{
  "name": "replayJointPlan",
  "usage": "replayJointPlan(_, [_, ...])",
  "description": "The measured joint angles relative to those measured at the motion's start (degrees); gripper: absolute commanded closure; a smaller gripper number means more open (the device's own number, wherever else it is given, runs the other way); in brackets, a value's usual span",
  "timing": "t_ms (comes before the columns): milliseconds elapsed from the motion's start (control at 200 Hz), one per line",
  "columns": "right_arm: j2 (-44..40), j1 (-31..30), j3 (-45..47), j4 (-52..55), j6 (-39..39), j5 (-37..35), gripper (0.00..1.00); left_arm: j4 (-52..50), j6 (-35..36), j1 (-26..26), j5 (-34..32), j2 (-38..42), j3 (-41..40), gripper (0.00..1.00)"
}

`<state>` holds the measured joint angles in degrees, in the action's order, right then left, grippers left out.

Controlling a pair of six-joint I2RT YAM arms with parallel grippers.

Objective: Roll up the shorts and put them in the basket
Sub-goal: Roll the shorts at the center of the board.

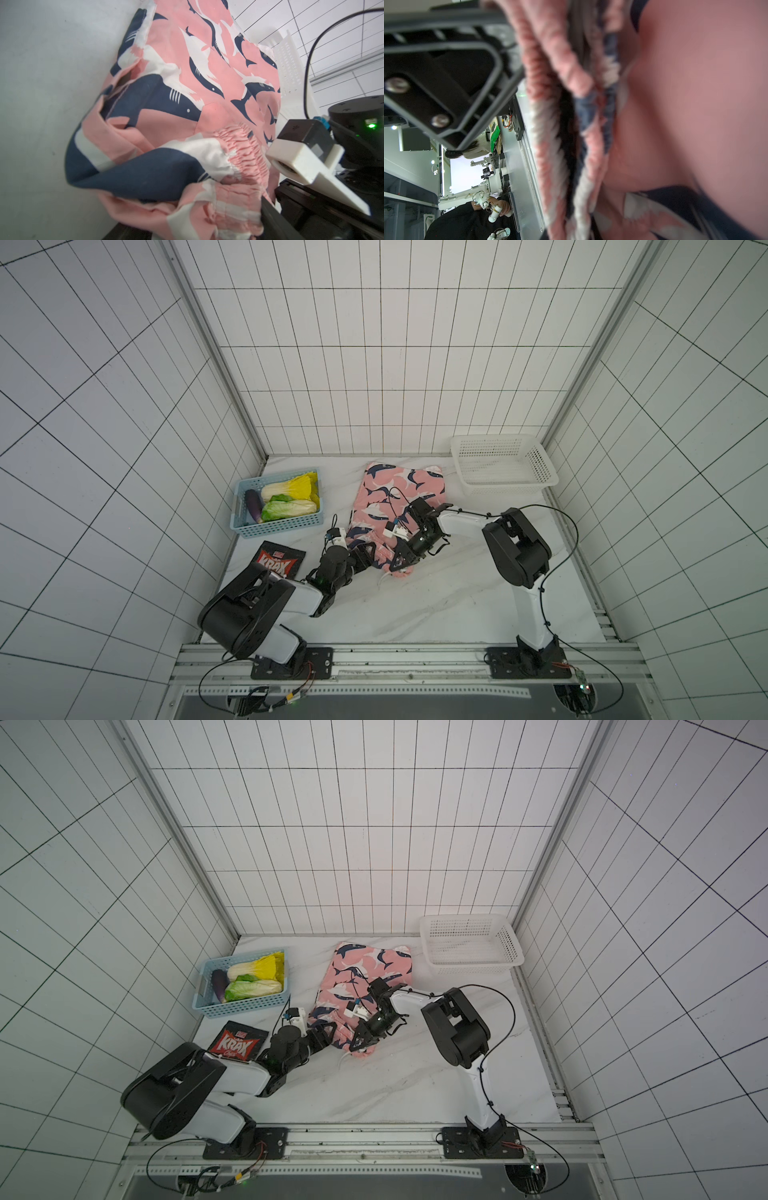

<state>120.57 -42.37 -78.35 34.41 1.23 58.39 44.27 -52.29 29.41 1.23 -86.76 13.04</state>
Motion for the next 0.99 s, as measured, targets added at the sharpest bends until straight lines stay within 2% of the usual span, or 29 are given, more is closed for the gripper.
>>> replayJointPlan(55, [0.00,0.00,0.00,-0.26,0.00,0.24,1.00,0.46,-0.22,-0.33,0.57,-1.51,0.37,0.53])
replayJointPlan(115, [0.00,0.00,0.04,-0.48,0.02,0.39,1.00,0.63,-0.79,-0.55,1.16,-3.19,1.31,0.57])
replayJointPlan(220, [0.09,0.00,0.04,-1.07,0.00,0.52,1.00,1.40,-1.55,-1.01,2.64,-5.92,3.02,0.82])
replayJointPlan(280, [0.20,0.00,0.04,-1.55,0.00,0.50,1.00,2.08,-2.27,-1.55,3.65,-7.32,3.69,1.00])
replayJointPlan(425, [0.28,0.00,0.09,-2.03,-0.17,0.04,0.98,2.47,-3.28,-2.56,5.38,-8.02,4.00,1.00])
replayJointPlan(465, [0.26,0.00,0.22,-2.21,-0.33,-0.83,0.94,1.84,-3.37,-2.80,5.55,-7.45,4.00,1.00])
replayJointPlan(535, [-0.02,-0.02,0.94,-2.73,-1.09,-2.93,0.80,-0.76,-3.34,-3.06,5.70,-5.18,4.00,1.00])
replayJointPlan(630, [-1.86,-0.09,2.93,-3.72,-1.97,-8.15,0.70,-8.72,-2.38,-3.17,5.40,0.15,5.25,1.00])
replayJointPlan(795, [-10.93,-2.19,7.85,-4.24,-3.43,-24.81,0.60,-23.06,0.42,-3.34,2.62,6.51,11.21,1.00])
replayJointPlan(994, [-23.45,-10.84,13.88,-7.39,-2.64,-46.86,0.52,-33.07,1.68,-3.72,0.70,5.90,15.19,1.00])
